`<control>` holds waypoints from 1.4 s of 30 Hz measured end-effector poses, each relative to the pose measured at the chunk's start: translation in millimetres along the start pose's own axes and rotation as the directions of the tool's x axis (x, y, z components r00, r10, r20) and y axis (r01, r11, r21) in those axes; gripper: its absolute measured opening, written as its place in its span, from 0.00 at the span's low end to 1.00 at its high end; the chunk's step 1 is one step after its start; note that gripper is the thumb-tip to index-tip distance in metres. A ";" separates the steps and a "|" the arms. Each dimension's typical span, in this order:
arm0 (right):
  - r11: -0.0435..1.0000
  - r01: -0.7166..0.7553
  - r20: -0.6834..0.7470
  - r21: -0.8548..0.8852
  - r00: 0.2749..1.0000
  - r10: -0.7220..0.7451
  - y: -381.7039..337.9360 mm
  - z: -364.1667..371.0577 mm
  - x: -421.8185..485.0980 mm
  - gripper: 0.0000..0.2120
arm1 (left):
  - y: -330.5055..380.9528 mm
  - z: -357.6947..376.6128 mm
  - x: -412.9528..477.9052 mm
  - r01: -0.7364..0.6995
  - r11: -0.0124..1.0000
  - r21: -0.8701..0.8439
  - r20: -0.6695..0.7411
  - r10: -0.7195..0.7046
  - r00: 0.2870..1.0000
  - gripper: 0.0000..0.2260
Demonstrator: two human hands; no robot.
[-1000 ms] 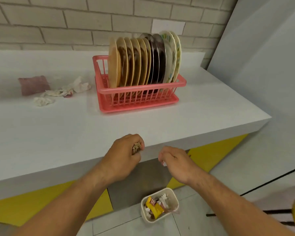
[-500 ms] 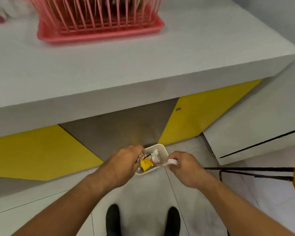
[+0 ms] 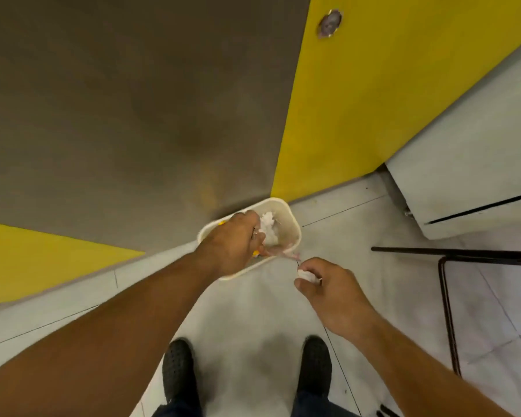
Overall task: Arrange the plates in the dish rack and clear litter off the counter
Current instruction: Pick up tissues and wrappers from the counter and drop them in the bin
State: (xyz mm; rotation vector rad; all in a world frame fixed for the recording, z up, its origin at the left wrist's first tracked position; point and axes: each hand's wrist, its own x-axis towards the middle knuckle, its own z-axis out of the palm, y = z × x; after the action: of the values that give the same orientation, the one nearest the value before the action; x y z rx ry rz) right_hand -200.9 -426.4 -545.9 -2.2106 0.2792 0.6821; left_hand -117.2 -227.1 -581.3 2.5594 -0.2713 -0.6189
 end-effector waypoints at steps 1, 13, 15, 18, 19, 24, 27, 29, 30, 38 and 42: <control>1.000 -0.001 -0.004 0.008 1.000 0.001 7.6 4.4 9.7 0.08 | -6.6 12.3 20.7 0.001 1.000 0.025 0.022 -0.001 1.000 0.13; 0.984 0.061 -0.032 -0.170 0.997 -0.067 22.0 41.4 141.7 0.15 | -53.6 64.7 69.1 -0.033 0.999 -0.016 -0.142 0.031 0.989 0.16; 0.971 0.067 0.043 -0.230 0.997 -0.059 19.5 50.5 154.7 0.21 | -57.7 54.2 55.7 -0.022 1.000 -0.007 -0.157 0.020 0.987 0.14; 0.978 0.056 0.086 -0.201 0.996 -0.039 18.3 52.6 156.1 0.33 | -60.0 37.3 38.9 -0.019 1.000 0.015 -0.144 0.021 0.989 0.14; 0.978 0.068 0.072 -0.195 0.996 -0.055 17.2 49.5 151.7 0.34 | -58.2 30.4 33.7 -0.018 1.000 0.023 -0.143 0.021 0.990 0.14; 0.964 0.168 0.008 -0.205 0.985 -0.170 -6.4 9.4 106.0 0.28 | -30.4 -14.5 -3.5 -0.026 0.999 0.032 -0.180 0.032 0.983 0.16; 0.946 0.237 -0.032 -0.221 0.968 -0.250 -37.3 -21.9 60.3 0.21 | -1.0 -50.3 -41.5 -0.039 0.999 0.030 -0.214 0.045 0.976 0.18; 0.927 0.298 -0.022 -0.230 0.950 -0.311 -66.2 -38.5 23.9 0.19 | 21.2 -79.7 -73.0 -0.038 0.999 0.022 -0.251 0.042 0.967 0.17; 0.917 0.325 -0.007 -0.232 0.942 -0.336 -82.6 -46.3 5.0 0.18 | 33.5 -95.8 -89.8 -0.041 0.999 0.018 -0.268 0.045 0.962 0.17; 0.778 0.552 0.003 -0.299 0.816 -0.578 -215.4 -91.2 -117.9 0.16 | 106.7 -233.0 -203.5 -0.055 0.997 0.049 -0.417 0.071 0.906 0.17; 0.702 0.622 0.035 -0.347 0.757 -0.653 -267.7 -101.3 -155.9 0.16 | 116.6 -290.3 -244.4 -0.049 0.998 0.039 -0.506 0.062 0.860 0.18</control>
State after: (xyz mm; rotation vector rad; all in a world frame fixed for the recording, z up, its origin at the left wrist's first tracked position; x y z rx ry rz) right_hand -183.5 -327.5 -235.9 -2.4423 -0.6049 0.2398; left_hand -202.9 -134.6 -204.9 2.6146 -0.1671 0.0973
